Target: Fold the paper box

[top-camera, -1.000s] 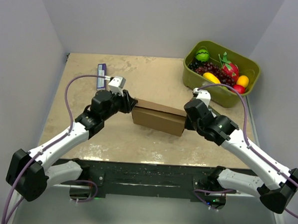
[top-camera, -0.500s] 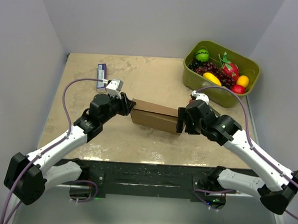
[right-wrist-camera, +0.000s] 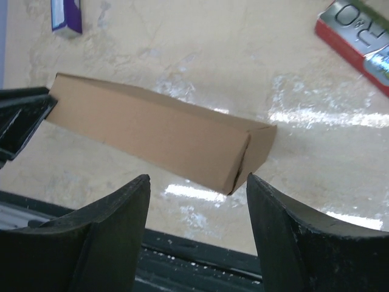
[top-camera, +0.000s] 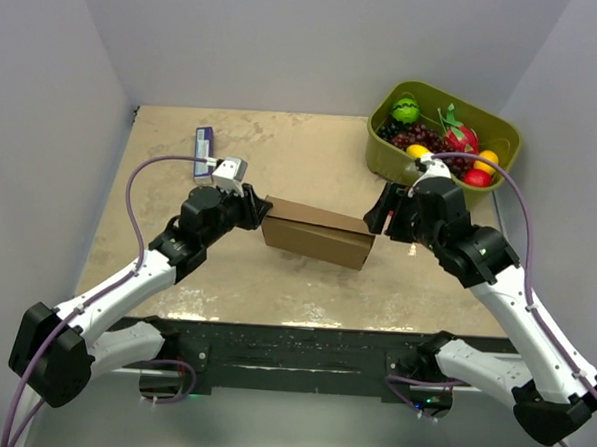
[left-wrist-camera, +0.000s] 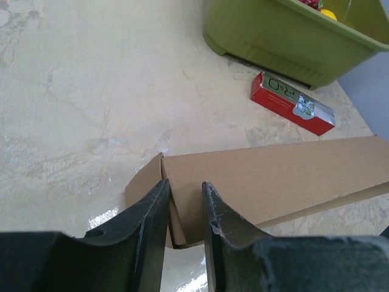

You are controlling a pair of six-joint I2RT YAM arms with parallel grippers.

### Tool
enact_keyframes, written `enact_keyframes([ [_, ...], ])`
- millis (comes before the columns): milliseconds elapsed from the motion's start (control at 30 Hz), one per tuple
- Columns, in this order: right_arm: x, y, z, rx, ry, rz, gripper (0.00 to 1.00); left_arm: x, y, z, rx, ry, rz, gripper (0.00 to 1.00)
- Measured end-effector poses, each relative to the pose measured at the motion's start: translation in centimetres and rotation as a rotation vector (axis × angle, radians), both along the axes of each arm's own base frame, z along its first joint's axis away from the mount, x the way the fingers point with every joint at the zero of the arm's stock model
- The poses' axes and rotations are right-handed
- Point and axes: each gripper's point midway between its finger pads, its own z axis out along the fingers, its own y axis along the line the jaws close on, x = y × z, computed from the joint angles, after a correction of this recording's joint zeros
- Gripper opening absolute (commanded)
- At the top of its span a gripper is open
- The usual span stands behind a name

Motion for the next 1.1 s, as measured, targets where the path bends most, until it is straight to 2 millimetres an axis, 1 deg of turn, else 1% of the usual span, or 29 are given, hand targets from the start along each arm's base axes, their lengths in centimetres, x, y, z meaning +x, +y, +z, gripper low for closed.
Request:
enact_keyframes([
  [33,0.4,-0.5,0.1,-0.002,-0.009,-0.018,0.66,0.0,0.0,0.0,0.000,-0.001,0.000,0.32],
  [100,1.1,-0.9,0.3,-0.003,-0.025,-0.034,0.62,0.0,0.0,0.0,0.001,0.000,0.000,0.32],
  [167,1.5,-0.8,0.3,-0.003,-0.036,-0.030,0.59,0.0,0.0,0.0,0.003,0.002,0.001,0.32],
  [233,1.8,-0.6,-0.2,-0.008,-0.035,-0.027,0.57,0.0,0.1,0.0,0.005,0.004,0.002,0.32],
  [300,1.9,-0.5,-1.4,-0.020,-0.015,-0.026,0.57,0.0,0.0,0.0,0.006,0.005,0.002,0.32],
  [400,1.5,-0.8,-3.9,-0.051,0.031,-0.027,0.54,0.0,0.0,0.0,0.006,0.006,0.002,0.32],
  [467,1.2,-1.1,-5.6,-0.073,0.063,-0.030,0.50,0.1,0.0,0.0,0.008,0.007,0.001,0.32],
  [500,1.2,-1.1,-6.0,-0.076,0.069,-0.031,0.49,0.1,0.0,-0.1,0.012,0.008,0.001,0.32],
  [533,1.3,-1.0,-6.4,-0.074,0.069,-0.032,0.45,0.1,0.0,-0.2,0.015,0.009,0.000,0.32],
  [633,1.6,-0.8,-6.5,-0.057,0.051,-0.036,0.42,0.2,0.0,-0.2,0.022,0.005,-0.002,0.32],
  [800,1.5,-0.8,-7.0,-0.034,0.041,-0.044,0.41,0.2,0.0,-0.2,0.026,0.005,-0.003,0.32],
  [833,1.5,-0.8,-7.2,-0.027,0.038,-0.047,0.38,0.2,0.0,-0.2,0.026,0.004,-0.003,0.33],
  [967,1.5,-0.6,-7.8,0.007,0.031,-0.055,0.33,0.4,-0.1,-0.1,0.032,0.007,-0.005,0.34],
  [1067,1.5,-0.6,-7.9,0.023,0.022,-0.065,0.25,0.5,-0.1,0.0,0.044,0.015,-0.006,0.39],
  [1100,1.5,-0.6,-7.8,0.027,0.019,-0.067,0.23,0.5,-0.1,-0.1,0.050,0.018,-0.007,0.43],
])
